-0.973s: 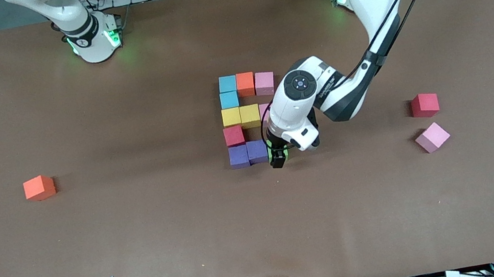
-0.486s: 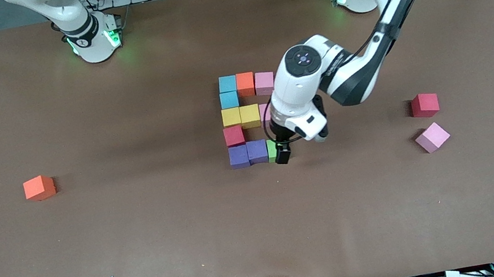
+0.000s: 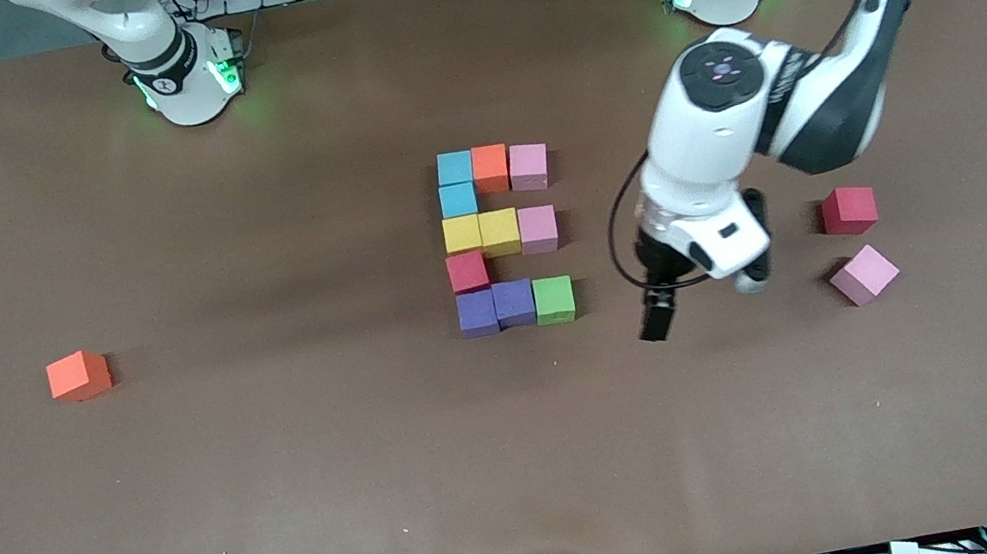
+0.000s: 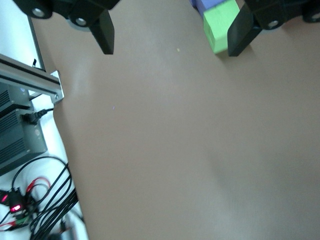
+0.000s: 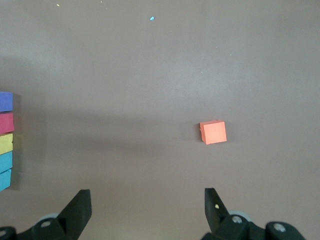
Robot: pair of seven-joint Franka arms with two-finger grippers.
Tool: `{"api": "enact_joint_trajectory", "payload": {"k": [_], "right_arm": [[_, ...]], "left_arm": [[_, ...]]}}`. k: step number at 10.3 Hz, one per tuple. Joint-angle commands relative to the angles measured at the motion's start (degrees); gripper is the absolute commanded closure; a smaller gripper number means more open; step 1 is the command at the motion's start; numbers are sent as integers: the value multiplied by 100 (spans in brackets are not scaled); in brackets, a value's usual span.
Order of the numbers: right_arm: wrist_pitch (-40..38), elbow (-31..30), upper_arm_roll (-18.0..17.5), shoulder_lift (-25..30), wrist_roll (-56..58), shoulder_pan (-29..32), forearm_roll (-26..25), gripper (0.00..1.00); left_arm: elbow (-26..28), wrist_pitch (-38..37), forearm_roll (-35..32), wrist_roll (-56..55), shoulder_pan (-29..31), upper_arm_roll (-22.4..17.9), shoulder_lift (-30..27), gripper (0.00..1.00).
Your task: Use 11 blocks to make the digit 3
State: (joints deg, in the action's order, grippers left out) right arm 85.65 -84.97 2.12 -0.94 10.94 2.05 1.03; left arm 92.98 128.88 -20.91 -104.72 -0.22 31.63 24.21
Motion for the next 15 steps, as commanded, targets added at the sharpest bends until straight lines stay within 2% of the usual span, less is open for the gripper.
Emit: {"api": "enact_joint_trajectory", "payload": {"k": [1, 7, 8, 10, 12, 13, 15], "right_arm": [[-22, 77, -71, -29, 66, 111, -15, 0], [-4, 77, -71, -29, 66, 103, -15, 0], [-4, 77, -71, -29, 66, 103, -15, 0], [-4, 77, -71, -29, 66, 103, -15, 0], [-4, 77, -71, -29, 66, 103, -15, 0], [-4, 77, -71, -29, 66, 103, -15, 0], [-4, 77, -71, -29, 66, 103, -15, 0]], "left_arm": [[106, -546, 8, 1184, 381, 45, -450, 0], [18, -2452, 1115, 4796, 1681, 19, -1575, 0], [36, -2621, 1299, 5595, 1701, -260, -1855, 0], [36, -2998, 1974, 7203, 1596, -1146, -2252, 0], [18, -3350, 2074, 8541, 1175, -2042, -2516, 0], [18, -3508, 2213, 9026, 1217, -2160, -2596, 0], [10, -3650, 2224, 9233, 1261, -2275, -2746, 0]]}}
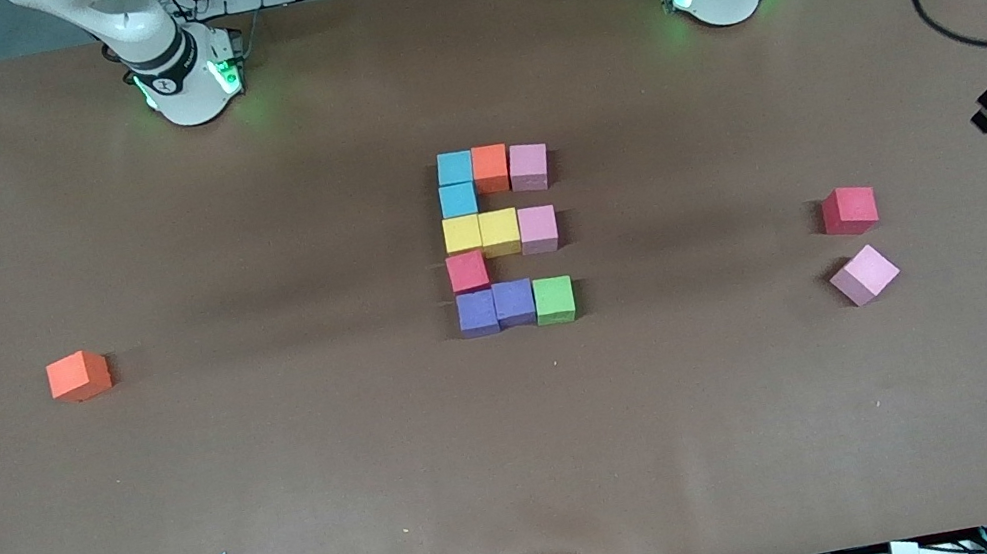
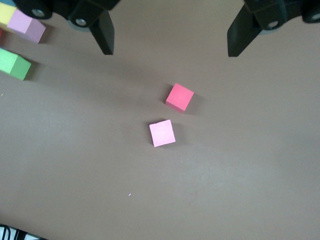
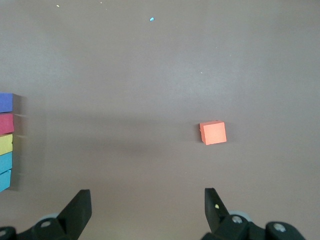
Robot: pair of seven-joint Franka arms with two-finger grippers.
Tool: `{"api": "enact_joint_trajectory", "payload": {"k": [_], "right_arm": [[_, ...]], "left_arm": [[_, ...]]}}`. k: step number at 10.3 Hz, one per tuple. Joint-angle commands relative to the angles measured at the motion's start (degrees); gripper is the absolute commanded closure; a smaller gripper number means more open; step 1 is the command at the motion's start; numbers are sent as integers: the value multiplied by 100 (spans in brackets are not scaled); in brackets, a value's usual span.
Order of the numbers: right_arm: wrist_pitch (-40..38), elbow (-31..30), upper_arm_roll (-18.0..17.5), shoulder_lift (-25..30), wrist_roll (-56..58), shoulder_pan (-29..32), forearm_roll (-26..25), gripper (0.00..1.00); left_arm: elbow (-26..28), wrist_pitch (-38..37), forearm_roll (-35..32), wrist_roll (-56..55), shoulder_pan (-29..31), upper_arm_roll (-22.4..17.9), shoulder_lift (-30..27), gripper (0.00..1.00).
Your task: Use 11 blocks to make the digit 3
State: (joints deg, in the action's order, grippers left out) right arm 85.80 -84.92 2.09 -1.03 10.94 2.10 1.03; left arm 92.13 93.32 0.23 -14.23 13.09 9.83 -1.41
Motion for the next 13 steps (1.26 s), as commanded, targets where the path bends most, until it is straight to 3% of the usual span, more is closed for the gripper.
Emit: {"api": "enact_joint_trajectory", "payload": {"k": [1, 3, 13], "right_arm": [[-20, 72, -68, -20, 66, 89, -15, 0], [-11, 72, -68, -20, 66, 89, -24, 0], [-11, 72, -68, -20, 66, 89, -24, 0]], "left_arm": [[-88, -173, 135, 219, -61, -96, -149, 0], [-335, -411, 126, 367, -52, -104, -18, 0], [-336, -543, 82, 834, -306, 1, 0, 0]]}}
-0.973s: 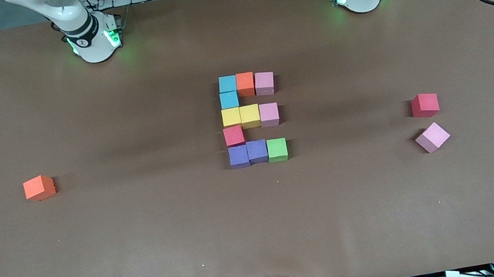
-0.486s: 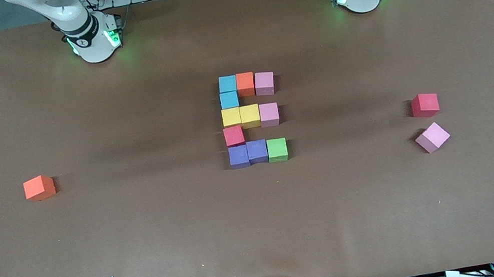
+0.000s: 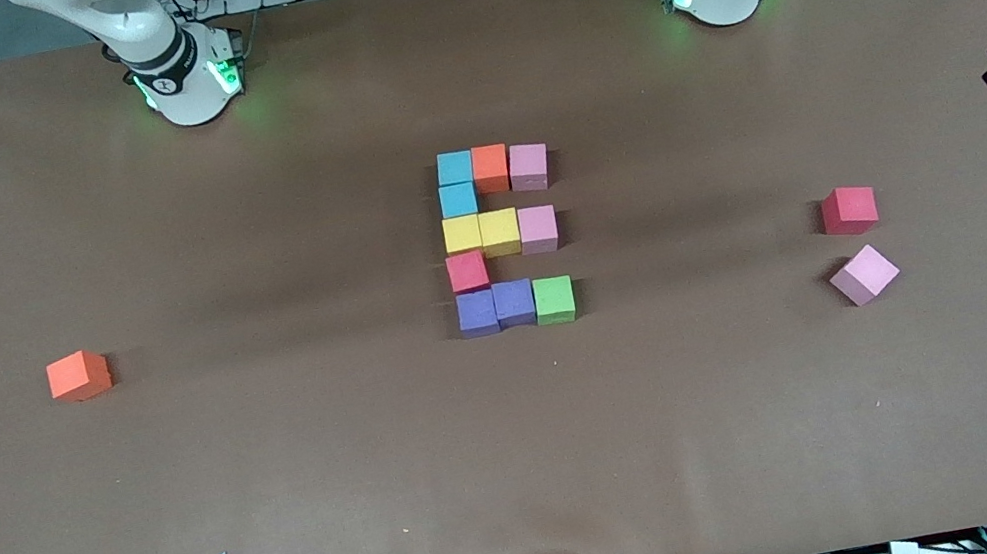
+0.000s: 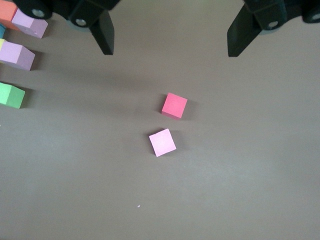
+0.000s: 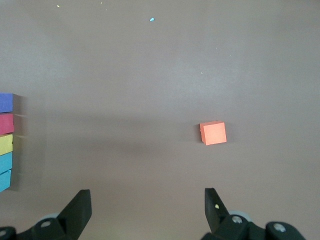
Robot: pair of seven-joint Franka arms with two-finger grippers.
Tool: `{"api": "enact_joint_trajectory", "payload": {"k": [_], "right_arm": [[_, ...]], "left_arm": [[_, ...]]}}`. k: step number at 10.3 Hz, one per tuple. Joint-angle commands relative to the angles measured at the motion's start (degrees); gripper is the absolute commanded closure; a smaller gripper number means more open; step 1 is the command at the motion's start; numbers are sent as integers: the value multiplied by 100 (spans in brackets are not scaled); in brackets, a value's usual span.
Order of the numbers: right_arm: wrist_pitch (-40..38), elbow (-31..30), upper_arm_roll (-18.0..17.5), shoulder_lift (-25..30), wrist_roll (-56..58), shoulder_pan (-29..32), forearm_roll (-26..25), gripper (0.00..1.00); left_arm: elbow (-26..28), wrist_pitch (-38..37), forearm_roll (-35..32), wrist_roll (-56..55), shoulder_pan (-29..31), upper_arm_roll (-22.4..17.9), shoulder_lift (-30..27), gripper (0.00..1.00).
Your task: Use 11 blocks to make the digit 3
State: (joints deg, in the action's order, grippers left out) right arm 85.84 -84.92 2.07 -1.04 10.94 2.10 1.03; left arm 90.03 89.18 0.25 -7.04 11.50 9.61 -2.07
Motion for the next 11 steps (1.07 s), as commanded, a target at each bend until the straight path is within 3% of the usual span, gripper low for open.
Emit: {"api": "enact_joint_trajectory", "payload": {"k": [1, 4, 11], "right_arm": [[-15, 72, -67, -19, 66, 89, -24, 0], [-15, 81, -67, -19, 66, 89, -24, 0], [-15, 72, -67, -19, 66, 89, -24, 0]], "left_arm": [[-117, -129, 63, 106, -226, 67, 93, 0], [-73, -120, 54, 27, -288, 330, 111, 0], [-56, -138, -34, 106, -324, 393, 111, 0]]}}
